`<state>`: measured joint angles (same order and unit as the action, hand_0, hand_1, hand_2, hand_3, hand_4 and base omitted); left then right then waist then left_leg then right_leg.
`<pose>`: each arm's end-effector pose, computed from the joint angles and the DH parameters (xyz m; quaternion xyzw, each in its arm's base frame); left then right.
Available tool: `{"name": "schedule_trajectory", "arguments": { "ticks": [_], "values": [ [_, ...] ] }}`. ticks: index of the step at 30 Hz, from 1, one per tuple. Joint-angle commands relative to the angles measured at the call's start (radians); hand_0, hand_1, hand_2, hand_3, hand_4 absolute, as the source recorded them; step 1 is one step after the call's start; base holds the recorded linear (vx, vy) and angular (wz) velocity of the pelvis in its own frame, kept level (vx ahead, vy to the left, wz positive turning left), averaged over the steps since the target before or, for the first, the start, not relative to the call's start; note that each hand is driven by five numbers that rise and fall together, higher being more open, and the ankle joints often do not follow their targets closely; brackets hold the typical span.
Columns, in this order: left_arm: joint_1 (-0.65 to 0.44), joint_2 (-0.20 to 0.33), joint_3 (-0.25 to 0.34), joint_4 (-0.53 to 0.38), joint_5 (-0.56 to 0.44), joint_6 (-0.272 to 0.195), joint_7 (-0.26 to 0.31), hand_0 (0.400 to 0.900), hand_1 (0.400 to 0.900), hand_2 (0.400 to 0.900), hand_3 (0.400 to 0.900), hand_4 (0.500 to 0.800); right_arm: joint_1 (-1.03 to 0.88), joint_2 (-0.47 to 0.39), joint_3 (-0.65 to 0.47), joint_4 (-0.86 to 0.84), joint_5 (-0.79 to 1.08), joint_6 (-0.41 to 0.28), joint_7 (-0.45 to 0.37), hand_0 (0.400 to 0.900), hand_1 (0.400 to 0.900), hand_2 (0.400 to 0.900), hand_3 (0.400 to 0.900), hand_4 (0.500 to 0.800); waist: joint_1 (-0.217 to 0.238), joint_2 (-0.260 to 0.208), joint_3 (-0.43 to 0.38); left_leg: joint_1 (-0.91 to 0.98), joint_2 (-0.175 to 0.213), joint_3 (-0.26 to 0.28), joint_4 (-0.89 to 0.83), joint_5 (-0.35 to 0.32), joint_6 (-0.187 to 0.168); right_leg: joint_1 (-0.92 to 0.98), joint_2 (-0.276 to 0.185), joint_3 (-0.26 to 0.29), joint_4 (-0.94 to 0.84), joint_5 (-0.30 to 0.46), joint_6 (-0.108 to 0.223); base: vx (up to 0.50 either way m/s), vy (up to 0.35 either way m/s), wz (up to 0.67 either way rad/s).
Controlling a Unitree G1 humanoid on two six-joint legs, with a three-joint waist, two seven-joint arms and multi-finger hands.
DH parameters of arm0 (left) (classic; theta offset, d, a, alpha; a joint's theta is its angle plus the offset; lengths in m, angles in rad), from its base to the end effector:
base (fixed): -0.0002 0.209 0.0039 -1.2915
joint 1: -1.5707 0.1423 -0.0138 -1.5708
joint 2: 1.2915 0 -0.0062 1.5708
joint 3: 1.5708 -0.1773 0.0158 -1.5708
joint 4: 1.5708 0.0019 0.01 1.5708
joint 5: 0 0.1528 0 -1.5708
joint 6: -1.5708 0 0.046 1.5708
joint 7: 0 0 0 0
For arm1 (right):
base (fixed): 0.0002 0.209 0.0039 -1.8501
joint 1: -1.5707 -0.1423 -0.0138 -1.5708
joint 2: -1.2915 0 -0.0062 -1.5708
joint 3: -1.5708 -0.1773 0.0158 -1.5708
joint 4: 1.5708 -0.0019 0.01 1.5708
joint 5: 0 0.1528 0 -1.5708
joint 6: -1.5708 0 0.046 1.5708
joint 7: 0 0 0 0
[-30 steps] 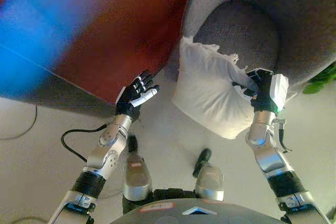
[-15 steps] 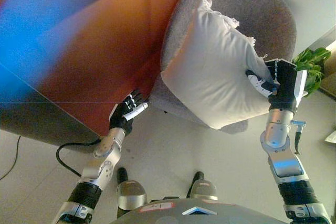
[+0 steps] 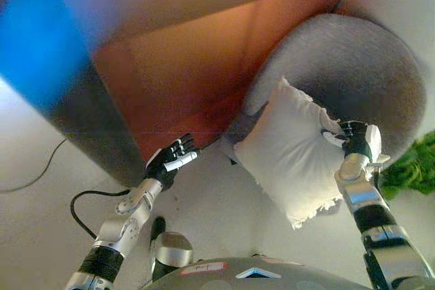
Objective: Pick up the pillow and put it on the sofa.
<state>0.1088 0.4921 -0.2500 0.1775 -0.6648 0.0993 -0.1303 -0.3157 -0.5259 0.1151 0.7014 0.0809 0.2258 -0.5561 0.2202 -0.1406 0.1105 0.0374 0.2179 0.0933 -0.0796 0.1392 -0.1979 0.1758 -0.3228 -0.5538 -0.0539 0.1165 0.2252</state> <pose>0.1783 0.2120 -0.0056 -0.0927 0.2345 -0.1040 0.9621 0.2507 -0.2748 0.0138 -0.2972 0.2251 -0.3219 0.8703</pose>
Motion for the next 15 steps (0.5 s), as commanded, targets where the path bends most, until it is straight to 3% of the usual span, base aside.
{"name": "schedule_trajectory", "arguments": {
  "ticks": [1,2,3,9,15],
  "values": [
    [-0.111,0.054,-0.021,-0.153,-0.049,-0.048,-0.081,0.900,0.900,0.900,0.900,0.800,-0.403,-0.253,0.028,0.039,0.027,-0.067,-0.156,0.400,0.400,0.400,0.400,0.500,0.103,0.018,-0.006,0.041,-0.017,0.016,-0.008,-0.132,0.070,-0.043,-0.032,-0.024,-0.003,0.119,0.028,-0.12,-0.216,0.19],
    [-0.120,0.067,-0.014,-0.159,-0.051,-0.046,-0.085,0.900,0.900,0.900,0.900,0.800,-0.445,-0.281,0.047,0.068,0.069,-0.040,-0.167,0.400,0.400,0.400,0.400,0.500,0.117,0.017,0.006,0.020,-0.014,0.005,-0.008,-0.125,0.067,-0.053,-0.028,-0.030,-0.009,0.122,0.030,-0.12,-0.221,0.17],
    [-0.128,0.078,-0.009,-0.161,-0.051,-0.047,-0.090,0.900,0.900,0.900,0.900,0.800,-0.474,-0.299,0.055,0.097,0.103,-0.033,-0.181,0.900,0.900,0.900,0.900,0.800,0.126,0.017,0.018,0.003,-0.009,-0.004,-0.008,-0.120,0.065,-0.060,-0.025,-0.038,-0.013,0.124,0.030,-0.11,-0.223,0.17],
    [-0.129,0.111,0.021,-0.194,-0.055,-0.047,-0.097,0.900,0.900,0.900,0.900,0.800,-0.554,-0.354,0.037,0.211,0.219,-0.056,-0.174,0.900,0.900,0.900,0.900,0.800,0.150,0.029,0.051,-0.057,0.012,-0.016,-0.008,-0.091,0.049,-0.084,-0.019,-0.055,-0.026,0.118,0.034,-0.08,-0.100,0.10],
    [-0.084,0.089,-0.001,-0.186,-0.027,-0.106,-0.077,0.900,0.900,0.900,0.900,0.800,-0.470,-0.279,0.011,0.078,0.227,-0.155,-0.155,0.900,0.900,0.900,0.900,0.800,0.108,0.048,0.016,0.018,0.026,0.025,-0.008,-0.102,0.051,-0.047,-0.035,-0.047,-0.023,0.113,0.035,0.08,0.093,-0.12]
  ]
}}
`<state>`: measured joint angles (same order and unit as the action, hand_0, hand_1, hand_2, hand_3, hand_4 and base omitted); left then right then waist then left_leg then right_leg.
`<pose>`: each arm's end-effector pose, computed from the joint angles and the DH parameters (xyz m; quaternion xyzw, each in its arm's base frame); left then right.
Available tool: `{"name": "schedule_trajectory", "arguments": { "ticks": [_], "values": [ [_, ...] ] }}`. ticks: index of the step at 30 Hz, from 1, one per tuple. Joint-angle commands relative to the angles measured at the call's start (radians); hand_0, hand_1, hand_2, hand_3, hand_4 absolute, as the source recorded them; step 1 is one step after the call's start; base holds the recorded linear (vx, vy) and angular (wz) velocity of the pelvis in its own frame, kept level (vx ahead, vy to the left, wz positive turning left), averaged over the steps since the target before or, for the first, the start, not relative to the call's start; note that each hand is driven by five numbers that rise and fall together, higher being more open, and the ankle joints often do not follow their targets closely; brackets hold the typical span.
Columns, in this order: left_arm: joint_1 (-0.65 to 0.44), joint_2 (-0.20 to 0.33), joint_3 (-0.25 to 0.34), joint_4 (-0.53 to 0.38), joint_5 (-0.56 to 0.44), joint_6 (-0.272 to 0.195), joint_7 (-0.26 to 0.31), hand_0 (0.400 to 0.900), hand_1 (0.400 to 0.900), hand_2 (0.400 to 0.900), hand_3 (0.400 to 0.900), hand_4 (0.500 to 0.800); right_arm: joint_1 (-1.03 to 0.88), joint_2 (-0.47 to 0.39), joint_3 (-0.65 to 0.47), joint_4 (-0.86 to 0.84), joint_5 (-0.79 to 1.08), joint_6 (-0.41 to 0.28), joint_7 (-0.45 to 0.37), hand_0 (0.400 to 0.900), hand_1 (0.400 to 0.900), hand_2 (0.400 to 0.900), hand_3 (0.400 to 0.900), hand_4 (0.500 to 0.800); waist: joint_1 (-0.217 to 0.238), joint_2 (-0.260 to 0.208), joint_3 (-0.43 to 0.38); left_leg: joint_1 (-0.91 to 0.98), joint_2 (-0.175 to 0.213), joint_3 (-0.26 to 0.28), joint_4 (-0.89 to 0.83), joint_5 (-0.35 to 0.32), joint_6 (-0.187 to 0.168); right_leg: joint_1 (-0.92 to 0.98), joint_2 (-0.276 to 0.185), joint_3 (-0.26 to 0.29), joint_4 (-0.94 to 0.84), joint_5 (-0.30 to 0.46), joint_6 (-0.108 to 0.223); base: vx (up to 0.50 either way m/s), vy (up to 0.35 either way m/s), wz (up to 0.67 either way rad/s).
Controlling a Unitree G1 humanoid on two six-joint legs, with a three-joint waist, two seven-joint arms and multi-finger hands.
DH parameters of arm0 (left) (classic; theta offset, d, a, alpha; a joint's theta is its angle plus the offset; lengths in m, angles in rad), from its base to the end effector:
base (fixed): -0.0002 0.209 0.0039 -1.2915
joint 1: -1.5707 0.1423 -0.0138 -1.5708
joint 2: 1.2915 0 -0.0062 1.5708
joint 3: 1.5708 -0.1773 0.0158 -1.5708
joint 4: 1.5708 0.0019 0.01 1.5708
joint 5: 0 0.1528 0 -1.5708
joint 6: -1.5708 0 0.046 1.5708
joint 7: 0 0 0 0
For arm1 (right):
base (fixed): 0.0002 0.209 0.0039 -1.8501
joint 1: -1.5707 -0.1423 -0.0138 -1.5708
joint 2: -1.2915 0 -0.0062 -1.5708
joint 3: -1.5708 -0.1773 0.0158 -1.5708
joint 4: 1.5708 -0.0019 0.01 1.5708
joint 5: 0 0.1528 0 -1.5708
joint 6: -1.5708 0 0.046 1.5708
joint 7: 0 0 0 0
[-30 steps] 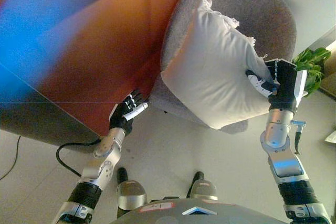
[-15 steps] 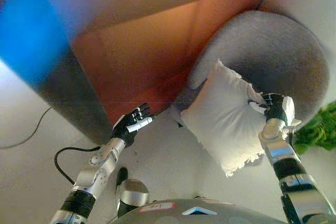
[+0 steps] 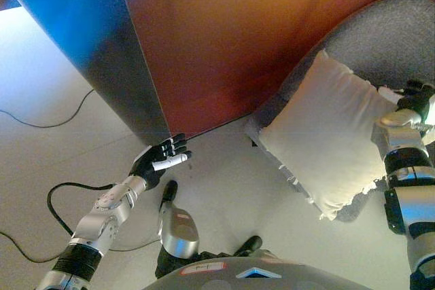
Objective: Pick up the pillow and put it on the sofa.
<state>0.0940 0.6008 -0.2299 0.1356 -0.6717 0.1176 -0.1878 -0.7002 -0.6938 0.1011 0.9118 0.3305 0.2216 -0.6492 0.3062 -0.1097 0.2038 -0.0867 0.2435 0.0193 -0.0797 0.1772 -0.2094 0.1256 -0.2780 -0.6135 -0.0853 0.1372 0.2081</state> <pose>0.1857 0.2333 0.0130 -0.0498 0.2203 -0.1309 0.9653 0.3108 -0.3128 0.1146 -0.1871 0.1285 -0.4570 0.8600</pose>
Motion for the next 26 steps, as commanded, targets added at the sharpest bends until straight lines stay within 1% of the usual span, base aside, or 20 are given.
{"name": "schedule_trajectory", "arguments": {
  "ticks": [1,3,4,5,6,8,9,10,11,12,13,15,16,20,22,24,26],
  "values": [
    [-0.065,-0.021,-0.029,-0.141,-0.011,-0.136,-0.017,0.900,0.900,0.900,0.900,0.800,-0.061,-0.095,0.014,-0.156,-0.033,-0.168,-0.056,0.900,0.900,0.900,0.900,0.800,0.016,0.018,-0.082,0.156,0.000,0.107,-0.008,-0.145,0.065,0.009,-0.082,0.017,0.009,0.092,0.053,0.07,0.128,-0.22],
    [-0.070,-0.028,-0.041,-0.128,-0.004,-0.153,0.000,0.900,0.900,0.900,0.900,0.800,0.000,-0.049,0.003,-0.239,-0.046,-0.202,-0.030,0.900,0.900,0.900,0.900,0.800,-0.015,0.024,-0.095,0.193,-0.003,0.130,-0.008,-0.158,0.072,0.014,-0.093,0.031,0.011,0.094,0.053,-0.01,0.130,-0.25],
    [-0.075,-0.034,-0.046,-0.119,-0.004,-0.165,0.003,0.900,0.900,0.900,0.900,0.800,0.025,-0.033,0.001,-0.273,-0.037,-0.218,-0.014,0.900,0.900,0.900,0.900,0.800,-0.027,0.024,-0.095,0.199,-0.011,0.150,-0.008,-0.145,0.082,0.007,-0.106,0.023,0.016,0.108,0.046,-0.08,0.137,-0.30],
    [-0.079,-0.041,-0.045,-0.113,-0.005,-0.170,0.015,0.900,0.900,0.900,0.900,0.800,0.065,-0.008,-0.004,-0.333,-0.034,-0.226,0.009,0.900,0.900,0.900,0.900,0.800,-0.045,0.030,-0.098,0.218,-0.011,0.163,-0.007,-0.149,0.086,0.005,-0.111,0.034,0.020,0.111,0.044,-0.11,0.127,-0.32],
    [-0.082,-0.048,-0.046,-0.105,-0.004,-0.178,0.021,0.900,0.900,0.900,0.900,0.800,0.096,0.010,-0.007,-0.372,-0.037,-0.242,0.013,0.900,0.900,0.900,0.900,0.800,-0.058,0.034,-0.099,0.229,-0.011,0.173,-0.006,-0.152,0.090,0.002,-0.116,0.043,0.024,0.112,0.044,-0.06,0.104,-0.35],
    [-0.089,-0.064,-0.045,-0.079,0.002,-0.191,0.022,0.900,0.900,0.900,0.900,0.800,0.182,0.057,-0.020,-0.470,-0.050,-0.252,0.042,0.900,0.900,0.900,0.900,0.800,-0.092,0.039,-0.103,0.248,-0.010,0.200,0.004,-0.157,0.096,-0.004,-0.124,0.067,0.037,0.122,0.044,-0.09,0.074,-0.39],
    [-0.088,-0.078,-0.039,-0.065,0.019,-0.200,0.028,0.900,0.900,0.900,0.900,0.800,0.250,0.083,-0.041,-0.524,-0.044,-0.266,0.078,0.900,0.900,0.900,0.900,0.800,-0.116,0.042,-0.105,0.256,-0.011,0.217,0.008,-0.159,0.101,-0.011,-0.128,0.085,0.046,0.133,0.045,-0.10,0.049,-0.35],
    [-0.087,-0.081,-0.038,-0.062,0.026,-0.198,0.024,0.900,0.900,0.900,0.900,0.800,0.270,0.090,-0.049,-0.538,-0.040,-0.263,0.100,0.900,0.900,0.900,0.900,0.800,-0.121,0.042,-0.108,0.258,-0.012,0.223,0.009,-0.159,0.102,-0.015,-0.129,0.092,0.049,0.137,0.045,-0.09,0.032,-0.30],
    [-0.086,-0.087,-0.036,-0.058,0.030,-0.198,0.026,0.900,0.900,0.900,0.900,0.800,0.310,0.103,-0.054,-0.566,-0.026,-0.278,0.120,0.900,0.900,0.900,0.900,0.800,-0.131,0.042,-0.107,0.262,-0.014,0.229,0.012,-0.160,0.104,-0.018,-0.130,0.102,0.052,0.141,0.046,-0.13,0.026,-0.33],
    [-0.078,-0.106,-0.021,-0.040,0.047,-0.213,0.023,0.900,0.900,0.900,0.900,0.800,0.440,0.154,-0.074,-0.647,-0.025,-0.316,0.185,0.900,0.900,0.900,0.900,0.800,-0.170,0.044,-0.108,0.265,-0.015,0.247,0.024,-0.164,0.108,-0.032,-0.133,0.132,0.061,0.155,0.049,-0.15,0.031,-0.44],
    [-0.075,-0.115,-0.011,-0.027,0.055,-0.220,0.025,0.900,0.900,0.900,0.900,0.800,0.499,0.173,-0.079,-0.691,-0.034,-0.323,0.235,0.900,0.900,0.900,0.900,0.800,-0.192,0.044,-0.111,0.266,-0.015,0.257,0.030,-0.166,0.110,-0.042,-0.133,0.150,0.065,0.159,0.050,-0.16,0.032,-0.47],
    [-0.067,-0.126,0.009,-0.024,0.063,-0.220,0.030,0.900,0.900,0.900,0.900,0.800,0.570,0.192,-0.092,-0.767,-0.005,-0.307,0.283,0.900,0.900,0.900,0.900,0.800,-0.225,0.045,-0.115,0.267,-0.015,0.271,0.045,-0.172,0.112,-0.053,-0.131,0.175,0.066,0.159,0.050,-0.10,0.019,-0.37],
    [-0.058,-0.134,0.029,-0.021,0.065,-0.221,0.037,0.900,0.900,0.900,0.900,0.800,0.622,0.219,-0.099,-0.804,-0.023,-0.303,0.329,0.900,0.900,0.900,0.900,0.800,-0.249,0.046,-0.117,0.269,-0.015,0.283,0.057,-0.180,0.114,-0.060,-0.130,0.194,0.067,0.160,0.049,-0.10,0.008,-0.37],
    [-0.022,-0.157,0.074,-0.020,0.080,-0.231,0.060,0.900,0.900,0.900,0.900,0.800,0.775,0.285,-0.093,-0.898,-0.024,-0.264,0.392,0.900,0.900,0.900,0.900,0.800,-0.311,0.050,-0.125,0.277,-0.017,0.320,0.073,-0.194,0.115,-0.081,-0.128,0.239,0.064,0.160,0.047,-0.10,0.009,-0.32],
    [-0.003,-0.169,0.091,-0.020,0.088,-0.231,0.070,0.900,0.900,0.900,0.900,0.800,0.832,0.311,-0.082,-0.901,-0.003,-0.224,0.429,0.900,0.900,0.900,0.900,0.800,-0.335,0.055,-0.129,0.282,-0.019,0.339,0.070,-0.196,0.114,-0.086,-0.126,0.249,0.062,0.154,0.044,-0.10,0.038,-0.25],
    [0.006,-0.174,0.096,-0.023,0.092,-0.229,0.076,0.900,0.900,0.900,0.900,0.800,0.864,0.320,-0.070,-0.899,0.011,-0.184,0.456,0.900,0.900,0.900,0.900,0.800,-0.351,0.061,-0.133,0.287,-0.022,0.352,0.062,-0.194,0.113,-0.089,-0.124,0.255,0.060,0.151,0.042,-0.08,0.044,-0.19],
    [0.017,-0.175,0.102,-0.030,0.083,-0.221,0.081,0.900,0.900,0.900,0.900,0.800,0.896,0.324,-0.064,-0.907,0.025,-0.166,0.470,0.900,0.900,0.900,0.900,0.800,-0.364,0.065,-0.136,0.293,-0.026,0.362,0.050,-0.189,0.112,-0.091,-0.122,0.262,0.056,0.153,0.042,-0.05,0.031,-0.14]
  ]
}}
